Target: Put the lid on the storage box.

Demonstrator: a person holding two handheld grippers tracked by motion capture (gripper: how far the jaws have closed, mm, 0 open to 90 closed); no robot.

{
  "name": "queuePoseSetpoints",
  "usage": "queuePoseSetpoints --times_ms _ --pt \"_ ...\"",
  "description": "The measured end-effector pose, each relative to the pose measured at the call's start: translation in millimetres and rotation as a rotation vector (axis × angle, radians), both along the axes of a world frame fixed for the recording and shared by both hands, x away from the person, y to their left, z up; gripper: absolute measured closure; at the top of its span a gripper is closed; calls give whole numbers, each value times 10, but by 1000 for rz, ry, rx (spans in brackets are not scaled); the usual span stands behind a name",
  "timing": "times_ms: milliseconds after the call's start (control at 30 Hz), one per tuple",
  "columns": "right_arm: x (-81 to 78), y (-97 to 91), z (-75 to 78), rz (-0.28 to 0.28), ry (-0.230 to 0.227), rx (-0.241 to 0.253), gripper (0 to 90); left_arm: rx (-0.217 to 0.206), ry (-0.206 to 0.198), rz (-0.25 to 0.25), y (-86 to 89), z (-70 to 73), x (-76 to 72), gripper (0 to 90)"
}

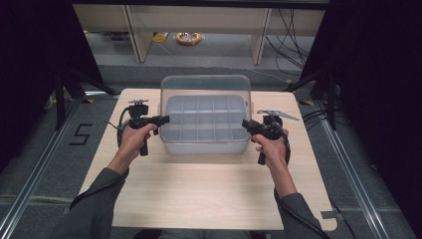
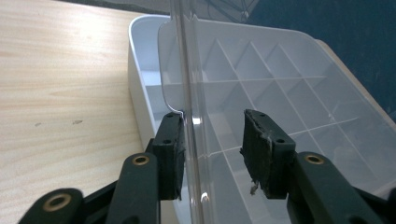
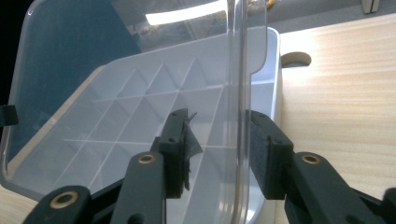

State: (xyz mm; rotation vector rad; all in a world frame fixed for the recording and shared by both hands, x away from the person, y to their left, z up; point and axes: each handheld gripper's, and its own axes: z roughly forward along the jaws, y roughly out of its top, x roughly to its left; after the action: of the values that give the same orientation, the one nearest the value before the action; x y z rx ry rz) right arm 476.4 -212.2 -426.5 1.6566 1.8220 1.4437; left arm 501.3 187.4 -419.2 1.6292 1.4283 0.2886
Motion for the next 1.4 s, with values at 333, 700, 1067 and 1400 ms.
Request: queuePoseSetpoints --times_ms 333,700,1067,1400 --pt "81 21 -91 -22 51 16 597 -10 50 7 -9 -130 109 563" --pt "166 10 -205 -26 44 -16 584 -5 68 15 -20 -221 143 532" --pt "189 23 -238 -30 54 -13 574 24 58 36 -62 -216 135 512" --pt "189 32 -229 -31 64 -20 555 135 62 19 -105 -223 131 535"
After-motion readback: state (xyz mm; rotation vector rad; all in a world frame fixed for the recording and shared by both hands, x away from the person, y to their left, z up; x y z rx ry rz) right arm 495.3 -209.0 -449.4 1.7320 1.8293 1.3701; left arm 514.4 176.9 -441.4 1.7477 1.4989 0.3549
